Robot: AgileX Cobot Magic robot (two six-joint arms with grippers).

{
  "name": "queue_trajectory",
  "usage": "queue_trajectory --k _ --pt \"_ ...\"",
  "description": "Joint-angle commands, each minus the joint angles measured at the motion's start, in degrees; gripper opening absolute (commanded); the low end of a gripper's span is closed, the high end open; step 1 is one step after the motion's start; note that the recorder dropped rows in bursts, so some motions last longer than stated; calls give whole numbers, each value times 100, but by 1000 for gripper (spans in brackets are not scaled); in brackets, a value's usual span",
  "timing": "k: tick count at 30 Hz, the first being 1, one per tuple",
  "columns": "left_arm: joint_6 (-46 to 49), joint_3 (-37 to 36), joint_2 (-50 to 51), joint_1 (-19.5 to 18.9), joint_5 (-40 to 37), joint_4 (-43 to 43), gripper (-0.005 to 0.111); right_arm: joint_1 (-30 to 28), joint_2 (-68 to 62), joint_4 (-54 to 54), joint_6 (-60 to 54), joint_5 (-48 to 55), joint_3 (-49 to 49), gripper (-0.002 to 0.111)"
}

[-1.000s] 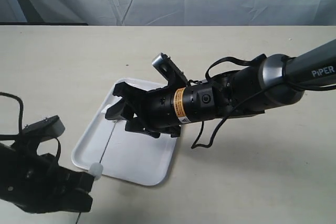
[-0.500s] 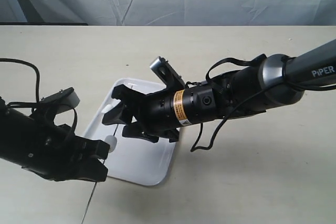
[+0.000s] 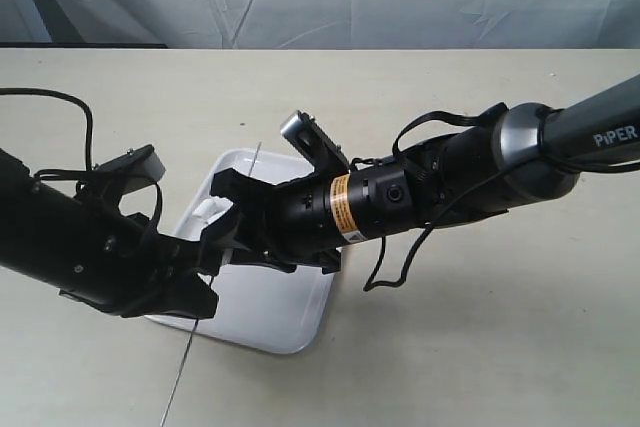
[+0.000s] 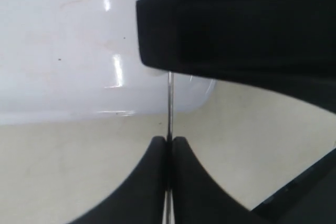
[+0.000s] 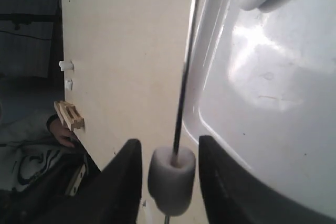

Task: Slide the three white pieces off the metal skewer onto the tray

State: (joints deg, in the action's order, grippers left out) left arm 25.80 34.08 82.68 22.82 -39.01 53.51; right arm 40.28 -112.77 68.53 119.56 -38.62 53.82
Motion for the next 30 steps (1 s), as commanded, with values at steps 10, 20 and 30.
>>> queue_trajectory --k 10,20,30 --pt "40 24 3 18 125 49 0 -28 -7 58 103 -47 16 34" --pt "40 24 3 18 -135 48 0 -28 -7 58 64 -25 16 22" --pt "40 -508 -242 18 -371 203 0 -28 -7 30 44 631 16 22"
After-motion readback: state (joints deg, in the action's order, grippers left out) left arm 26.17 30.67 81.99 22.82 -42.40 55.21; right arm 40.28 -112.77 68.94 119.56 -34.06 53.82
